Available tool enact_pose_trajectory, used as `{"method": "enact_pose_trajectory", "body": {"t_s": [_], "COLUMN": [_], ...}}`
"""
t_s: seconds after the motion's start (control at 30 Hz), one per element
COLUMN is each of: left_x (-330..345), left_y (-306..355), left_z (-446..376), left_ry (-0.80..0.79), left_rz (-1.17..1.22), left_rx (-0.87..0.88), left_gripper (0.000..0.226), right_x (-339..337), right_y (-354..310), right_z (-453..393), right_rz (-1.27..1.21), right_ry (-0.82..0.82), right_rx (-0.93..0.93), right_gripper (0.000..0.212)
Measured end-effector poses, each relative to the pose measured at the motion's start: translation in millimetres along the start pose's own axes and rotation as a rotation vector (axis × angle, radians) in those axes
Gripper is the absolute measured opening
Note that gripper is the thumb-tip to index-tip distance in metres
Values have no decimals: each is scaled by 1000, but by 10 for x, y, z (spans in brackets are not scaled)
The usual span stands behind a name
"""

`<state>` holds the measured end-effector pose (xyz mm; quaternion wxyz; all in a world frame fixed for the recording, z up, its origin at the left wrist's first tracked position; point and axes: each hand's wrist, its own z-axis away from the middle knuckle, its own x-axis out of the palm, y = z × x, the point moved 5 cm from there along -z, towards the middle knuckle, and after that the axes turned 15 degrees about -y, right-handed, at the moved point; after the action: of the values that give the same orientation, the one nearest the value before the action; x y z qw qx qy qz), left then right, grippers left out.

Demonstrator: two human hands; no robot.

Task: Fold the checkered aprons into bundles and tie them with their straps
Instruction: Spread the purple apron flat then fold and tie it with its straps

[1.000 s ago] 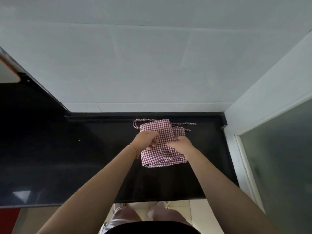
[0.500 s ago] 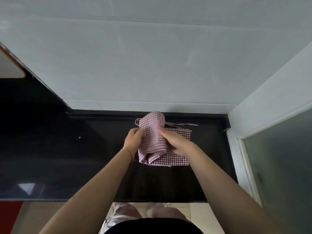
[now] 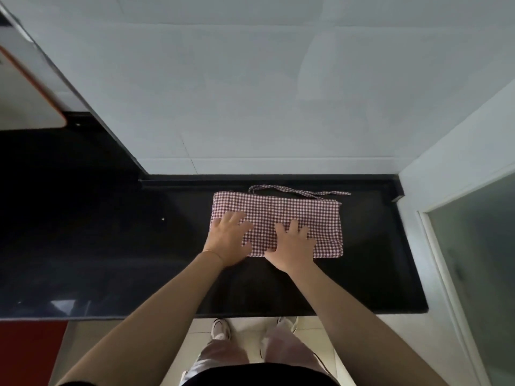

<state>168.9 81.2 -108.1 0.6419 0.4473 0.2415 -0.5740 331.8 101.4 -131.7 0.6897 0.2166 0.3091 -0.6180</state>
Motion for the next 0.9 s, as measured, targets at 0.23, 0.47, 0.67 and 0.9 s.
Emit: {"method": "enact_pose_trajectory", "body": {"t_s": [0.23, 0.47, 0.67, 0.9], "left_x": [476, 464, 199, 400], "left_y": [-154, 63, 97, 231], "left_z": [-72, -77, -202, -170], "left_ry": [-300, -325, -267, -331], "left_rz": [-245, -515, -261, -287], "left_rx": [-140, -88, -71, -125], "left_gripper": [101, 93, 56, 84], "right_x": [296, 282, 222, 89], "right_y": [209, 262, 268, 419], "right_z": [85, 126, 75, 76], "right_rz": [251, 335, 309, 187], "right_ry": [88, 169, 200, 329], "right_rx": [128, 47, -6, -84], "right_gripper": [77, 74, 80, 23]}}
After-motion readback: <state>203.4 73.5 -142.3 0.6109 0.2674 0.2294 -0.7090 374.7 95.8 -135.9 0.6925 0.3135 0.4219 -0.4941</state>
